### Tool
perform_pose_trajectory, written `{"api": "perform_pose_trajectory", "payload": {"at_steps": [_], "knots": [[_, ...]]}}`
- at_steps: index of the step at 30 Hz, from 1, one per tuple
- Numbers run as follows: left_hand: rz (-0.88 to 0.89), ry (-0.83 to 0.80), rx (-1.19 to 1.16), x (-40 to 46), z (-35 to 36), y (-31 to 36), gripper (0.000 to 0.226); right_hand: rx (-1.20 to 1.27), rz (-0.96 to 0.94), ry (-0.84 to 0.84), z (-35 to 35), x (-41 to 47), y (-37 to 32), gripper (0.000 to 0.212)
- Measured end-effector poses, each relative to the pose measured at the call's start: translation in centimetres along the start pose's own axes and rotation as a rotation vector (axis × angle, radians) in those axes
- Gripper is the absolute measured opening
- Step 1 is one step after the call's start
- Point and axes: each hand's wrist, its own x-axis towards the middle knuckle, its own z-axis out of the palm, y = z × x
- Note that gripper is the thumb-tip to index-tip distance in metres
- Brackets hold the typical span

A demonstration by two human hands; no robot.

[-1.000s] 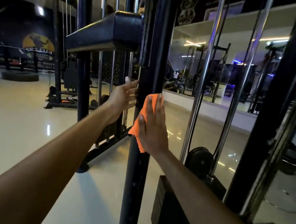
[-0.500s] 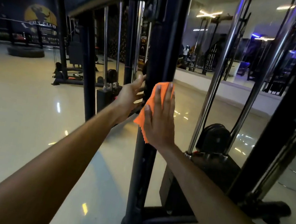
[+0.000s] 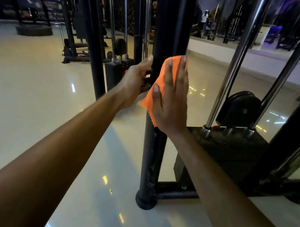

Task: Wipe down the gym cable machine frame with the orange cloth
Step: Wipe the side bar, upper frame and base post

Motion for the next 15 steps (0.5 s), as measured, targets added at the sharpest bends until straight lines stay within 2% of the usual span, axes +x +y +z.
{"api": "perform_pose_trajectory", "payload": {"at_steps": [7, 13, 15], "knots": [[0.05, -0.002, 0.019, -1.1, 0.6, -3.7, 0.055, -0.076, 0.013, -0.132, 3.1, -11.0, 3.5, 0.072], [0.02, -0.031, 0.017, -1.4, 0.6, -5.7, 0.052, -0.04, -0.005, 0.013, 2.6, -5.1, 1.3, 0.067], [0.041, -0.027, 0.005, -1.3, 0.7, -5.9, 0.052, -0.051, -0.002, 0.019, 3.1, -6.0, 1.9, 0.067]]}}
